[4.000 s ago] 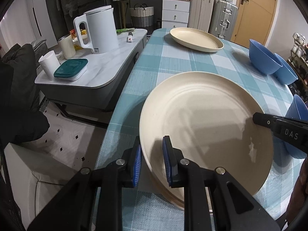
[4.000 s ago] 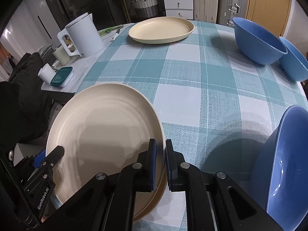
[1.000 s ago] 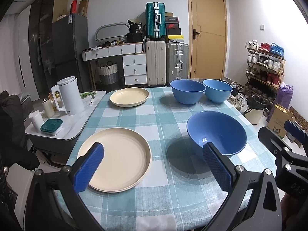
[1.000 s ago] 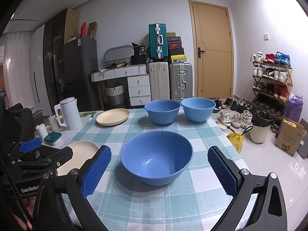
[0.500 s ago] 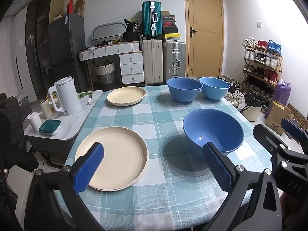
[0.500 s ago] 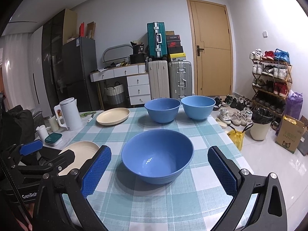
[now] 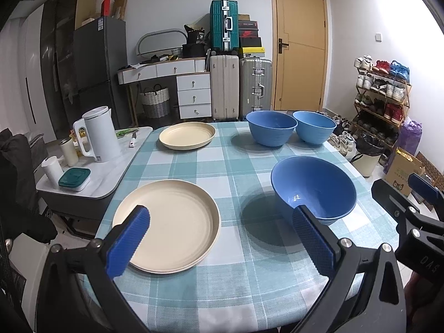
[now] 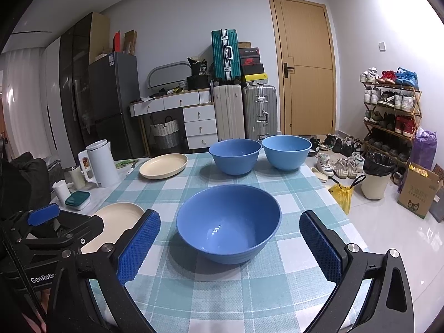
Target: Organize plates and bowls
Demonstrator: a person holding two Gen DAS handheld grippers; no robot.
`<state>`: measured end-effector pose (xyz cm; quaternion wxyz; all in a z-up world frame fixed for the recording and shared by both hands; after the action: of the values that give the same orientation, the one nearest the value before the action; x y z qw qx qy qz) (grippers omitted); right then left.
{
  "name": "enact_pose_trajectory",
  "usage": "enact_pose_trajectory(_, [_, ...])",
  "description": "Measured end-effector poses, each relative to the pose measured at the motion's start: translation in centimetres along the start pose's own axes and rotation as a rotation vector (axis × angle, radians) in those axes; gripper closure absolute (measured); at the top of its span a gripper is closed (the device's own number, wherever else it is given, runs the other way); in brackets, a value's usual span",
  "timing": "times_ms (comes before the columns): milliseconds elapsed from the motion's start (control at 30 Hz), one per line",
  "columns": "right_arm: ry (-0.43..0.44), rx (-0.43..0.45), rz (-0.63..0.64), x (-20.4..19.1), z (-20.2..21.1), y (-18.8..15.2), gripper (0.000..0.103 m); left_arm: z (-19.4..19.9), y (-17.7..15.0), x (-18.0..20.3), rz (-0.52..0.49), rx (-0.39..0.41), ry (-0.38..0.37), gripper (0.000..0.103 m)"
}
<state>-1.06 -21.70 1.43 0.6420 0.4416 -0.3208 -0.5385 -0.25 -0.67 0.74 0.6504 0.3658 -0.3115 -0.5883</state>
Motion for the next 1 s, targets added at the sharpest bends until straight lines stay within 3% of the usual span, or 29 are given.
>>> enact_pose_trajectory(267, [0.052, 0.033, 0.026, -1.6, 0.6, 2.4, 0.001, 0.0, 1.4, -1.4, 0.002, 0.014, 0.015, 0.000])
enact_pose_trajectory(467, [0.106, 0.034, 0.068, -3.8, 0.2, 6.0, 0.001, 0.6, 4.2, -4.7, 0.032, 0.045, 0.061, 0.000])
enact_pose_trajectory(600, [0.199, -0.030, 0.021, -4.7, -1.3, 9.2, 0.001, 0.1, 6.1, -6.5, 0.025, 0.081, 0.065, 0.000])
enact_pose_trajectory(733, [0.322, -0.125, -0.059, -5.4, -3.9, 12.2, 0.001, -2.8, 8.2, -9.2, 0.087, -0.003, 0.078, 0.000])
enact_pose_trajectory(833, [0.345, -0.158, -0.066, -6.2, -5.8, 14.3, 0.001, -4.5, 9.8, -11.4, 0.159, -0.039, 0.057, 0.000])
enact_pose_trajectory(1000, [0.354, -0.245, -0.051, -8.4, -10.6, 17.4, 0.001, -7.4, 12.1, -13.0, 0.138, -0.053, 0.105, 0.000])
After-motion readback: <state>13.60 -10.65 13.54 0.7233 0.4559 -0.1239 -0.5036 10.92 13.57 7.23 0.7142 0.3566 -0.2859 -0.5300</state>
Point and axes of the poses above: each gripper's, at about its wrist camera, not at the fingertips, and z roughly against the way its jaws point, x to its right, y to its top, the point moved 1 cm from there along -z, roughly the way its jaws point, and after that the axes turned 3 degrees about y, right-handed, at the moved point
